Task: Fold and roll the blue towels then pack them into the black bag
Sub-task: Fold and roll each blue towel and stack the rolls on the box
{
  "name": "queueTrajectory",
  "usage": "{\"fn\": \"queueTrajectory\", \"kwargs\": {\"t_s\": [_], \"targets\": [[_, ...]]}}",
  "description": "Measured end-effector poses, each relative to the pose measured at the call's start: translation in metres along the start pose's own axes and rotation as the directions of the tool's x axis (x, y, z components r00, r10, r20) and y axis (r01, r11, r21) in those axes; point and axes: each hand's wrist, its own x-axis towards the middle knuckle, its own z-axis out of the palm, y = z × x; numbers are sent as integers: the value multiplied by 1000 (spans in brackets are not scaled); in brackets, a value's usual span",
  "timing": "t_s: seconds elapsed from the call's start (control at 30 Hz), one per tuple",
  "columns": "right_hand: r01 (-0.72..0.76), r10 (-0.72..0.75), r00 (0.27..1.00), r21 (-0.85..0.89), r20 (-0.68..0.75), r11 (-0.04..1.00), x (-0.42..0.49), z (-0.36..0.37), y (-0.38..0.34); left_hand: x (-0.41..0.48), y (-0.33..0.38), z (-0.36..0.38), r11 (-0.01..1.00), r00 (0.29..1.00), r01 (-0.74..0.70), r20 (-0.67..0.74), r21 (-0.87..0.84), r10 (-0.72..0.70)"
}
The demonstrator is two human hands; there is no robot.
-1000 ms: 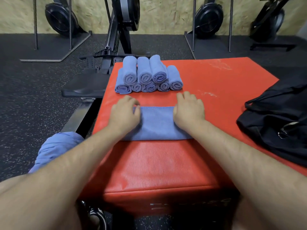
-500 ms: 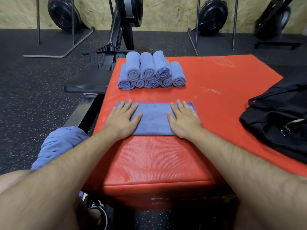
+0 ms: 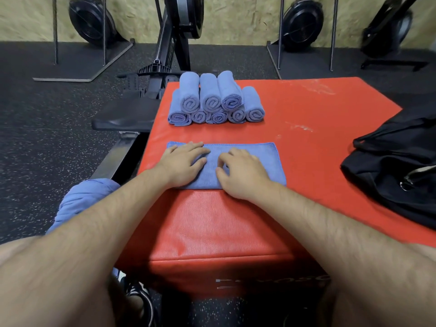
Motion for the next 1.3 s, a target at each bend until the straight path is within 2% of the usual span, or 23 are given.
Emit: {"fn": "queueTrajectory", "kwargs": {"t_s": [0.17,0.23,0.4,0.5,0.6,0.67,0.77,0.83,0.93,1.13,1.3], "targets": [[-8,11,998,-44,59,999,5,3,4,-1,-2,-14,987,998,41,-55,156,-33],[22,-15,997,-91,81,996,8,3,16,-4,-1,-19,985,997,62,-56,159,-54],[36,-19,983,-90,180,995,12,-9,44,-26,12,-17,993,999,10,-35,-114,-14],[94,-86,989,-62,120,994,7,-16,54,-41,19,-12,972,999,-14,-37,-233,6],[231,-235,971,69,55,971,-3,-22,52,-52,20,-10,967,985,-159,-93,-197,143],[307,-330,936,177,119,935,-12,-31,47,-62,26,-14,935,952,-295,-142,-198,271],[333,-395,871,240,292,912,-28,-40,45,-78,36,-17,855,904,-417,-41,-308,426],[313,-390,845,254,366,915,-38,-41,48,-86,37,-13,844,879,-446,33,-299,476],[316,-396,845,261,359,912,-47,-40,54,-88,28,-11,862,877,-456,49,-223,477],[325,-410,855,288,318,901,-56,-40,60,-87,24,-21,853,861,-486,63,-188,504],[353,-424,866,276,265,894,-60,-43,58,-86,27,-25,897,907,-411,27,-160,420]]}}
